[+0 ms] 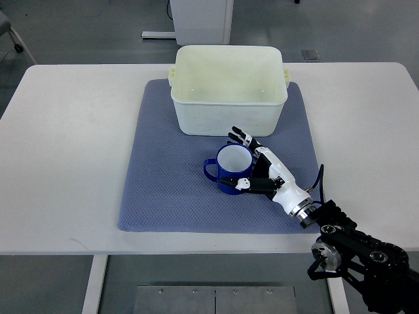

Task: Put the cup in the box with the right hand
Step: 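Lower the right hand around the blue mug's body and close fingers, then lift the gripped mug with the right hand up over the cream tub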

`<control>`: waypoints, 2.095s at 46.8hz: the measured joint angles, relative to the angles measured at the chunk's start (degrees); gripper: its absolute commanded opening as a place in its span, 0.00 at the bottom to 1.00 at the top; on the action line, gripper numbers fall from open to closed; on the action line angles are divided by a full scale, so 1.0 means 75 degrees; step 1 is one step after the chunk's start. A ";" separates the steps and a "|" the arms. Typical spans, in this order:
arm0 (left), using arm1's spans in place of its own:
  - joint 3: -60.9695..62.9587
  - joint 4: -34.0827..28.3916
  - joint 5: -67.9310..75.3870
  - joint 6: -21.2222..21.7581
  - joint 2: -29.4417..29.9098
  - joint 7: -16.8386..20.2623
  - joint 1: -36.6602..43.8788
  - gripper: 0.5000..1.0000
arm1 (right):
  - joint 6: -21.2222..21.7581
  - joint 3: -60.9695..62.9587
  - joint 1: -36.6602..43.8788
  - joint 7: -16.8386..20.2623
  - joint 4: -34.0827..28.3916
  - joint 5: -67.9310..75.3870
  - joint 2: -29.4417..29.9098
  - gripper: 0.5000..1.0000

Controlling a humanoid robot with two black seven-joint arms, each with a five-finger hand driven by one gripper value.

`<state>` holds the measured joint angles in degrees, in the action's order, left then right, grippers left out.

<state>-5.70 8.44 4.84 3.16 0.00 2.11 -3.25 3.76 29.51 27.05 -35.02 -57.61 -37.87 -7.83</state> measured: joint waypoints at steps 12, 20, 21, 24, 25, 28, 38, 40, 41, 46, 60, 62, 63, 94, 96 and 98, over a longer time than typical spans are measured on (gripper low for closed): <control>-0.0001 0.0000 0.0000 0.0002 0.0000 0.0000 0.0001 1.00 | -0.0286 -0.0208 0.0074 -0.0001 0.0299 0.0001 0.0178 0.64; 0.0008 -0.0005 0.0000 0.0002 0.0000 0.0000 0.0000 1.00 | -0.0305 -0.0208 0.0084 -0.0001 0.0356 0.0002 0.0199 0.00; 0.0005 -0.0004 0.0000 0.0002 0.0000 0.0000 0.0000 1.00 | -0.0308 -0.0209 0.0089 0.0000 0.0363 0.0002 0.0200 0.00; 0.0001 -0.0004 0.0000 0.0002 0.0000 0.0000 0.0000 1.00 | -0.0314 -0.0206 0.0117 0.0000 0.0404 0.0002 0.0209 0.00; 0.0000 -0.0003 0.0000 0.0002 0.0000 0.0000 0.0000 1.00 | -0.0314 -0.0205 0.0120 0.0001 0.0411 0.0004 0.0219 0.00; 0.0004 -0.0002 0.0000 0.0002 0.0000 0.0000 0.0000 1.00 | -0.0336 -0.0191 0.0129 0.0002 0.0414 0.0016 0.0259 0.00; -0.0001 -0.0004 0.0000 0.0002 0.0000 0.0000 0.0000 1.00 | -0.0660 -0.0171 0.0227 0.0002 0.0274 0.0066 0.0280 0.00; -0.0002 -0.0004 0.0000 0.0002 0.0000 0.0000 0.0000 1.00 | -0.0653 -0.0170 0.0290 0.0002 0.0191 0.0070 0.0212 0.00; -0.0002 -0.0004 0.0000 0.0002 0.0000 0.0000 0.0000 1.00 | -0.0651 -0.0170 0.0312 0.0002 0.0150 0.0070 0.0180 0.00; -0.0002 -0.0003 0.0000 0.0002 0.0000 0.0002 0.0001 1.00 | -0.0643 -0.0170 0.0444 0.0003 -0.0169 0.0075 -0.0189 0.00; 0.0000 -0.0001 -0.0001 0.0001 0.0000 0.0001 0.0000 1.00 | -0.0665 -0.0123 0.0857 0.0003 -0.1128 0.0070 -0.1211 0.00; -0.0001 -0.0001 -0.0001 0.0002 0.0000 -0.0001 0.0001 1.00 | -0.0667 -0.0111 0.0978 0.0003 -0.1212 0.0075 -0.1376 0.00; 0.0001 -0.0001 -0.0001 0.0001 0.0000 0.0000 -0.0001 1.00 | -0.0666 -0.0102 0.1043 0.0003 -0.1243 0.0082 -0.1445 0.00; 0.0001 -0.0004 0.0000 0.0000 0.0000 -0.0002 0.0000 1.00 | -0.0970 0.0277 0.2767 0.1386 -0.1170 0.0107 -0.1655 0.00; 0.0000 -0.0003 0.0000 0.0000 0.0000 -0.0002 0.0001 1.00 | -0.1068 0.0274 0.2861 0.1510 -0.1049 0.0108 -0.1623 0.00; -0.0001 -0.0004 0.0000 0.0000 0.0000 -0.0002 0.0000 1.00 | -0.1117 0.0267 0.2944 0.1597 -0.0946 0.0101 -0.1537 0.00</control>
<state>-5.70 8.41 4.83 3.15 0.00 2.09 -3.25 -4.62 31.51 49.13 -23.04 -64.70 -37.11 -19.36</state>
